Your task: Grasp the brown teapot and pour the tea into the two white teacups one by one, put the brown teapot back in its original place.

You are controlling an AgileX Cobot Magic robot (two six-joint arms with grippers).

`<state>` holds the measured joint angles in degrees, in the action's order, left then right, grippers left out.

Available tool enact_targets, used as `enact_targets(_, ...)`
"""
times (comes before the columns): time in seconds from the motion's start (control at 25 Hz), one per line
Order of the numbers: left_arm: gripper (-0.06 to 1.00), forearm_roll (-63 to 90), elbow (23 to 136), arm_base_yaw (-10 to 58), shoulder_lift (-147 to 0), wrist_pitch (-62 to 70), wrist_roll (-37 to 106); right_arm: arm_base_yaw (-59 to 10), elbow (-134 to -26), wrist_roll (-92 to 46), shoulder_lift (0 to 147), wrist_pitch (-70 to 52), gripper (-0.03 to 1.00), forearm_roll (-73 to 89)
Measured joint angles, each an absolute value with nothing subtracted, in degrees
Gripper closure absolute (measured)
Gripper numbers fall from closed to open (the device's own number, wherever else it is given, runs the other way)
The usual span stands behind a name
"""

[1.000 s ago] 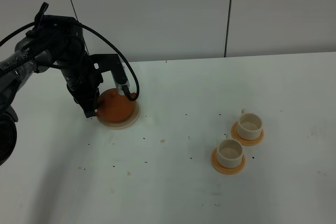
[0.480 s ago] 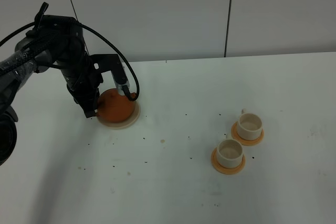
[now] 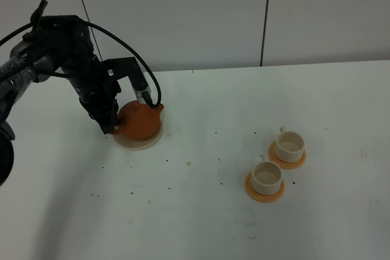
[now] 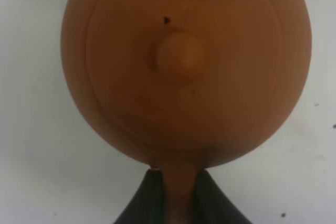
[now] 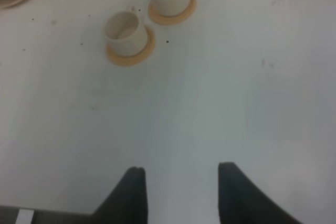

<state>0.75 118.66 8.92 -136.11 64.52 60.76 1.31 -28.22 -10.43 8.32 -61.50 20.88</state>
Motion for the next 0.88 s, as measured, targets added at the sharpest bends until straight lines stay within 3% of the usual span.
enact_targets(0.88, 0.78, 1.93, 118.61, 10.2, -132.7, 66.01, 62.31, 1.31, -28.22, -10.43, 8.32, -61.5, 0.65, 21.64)
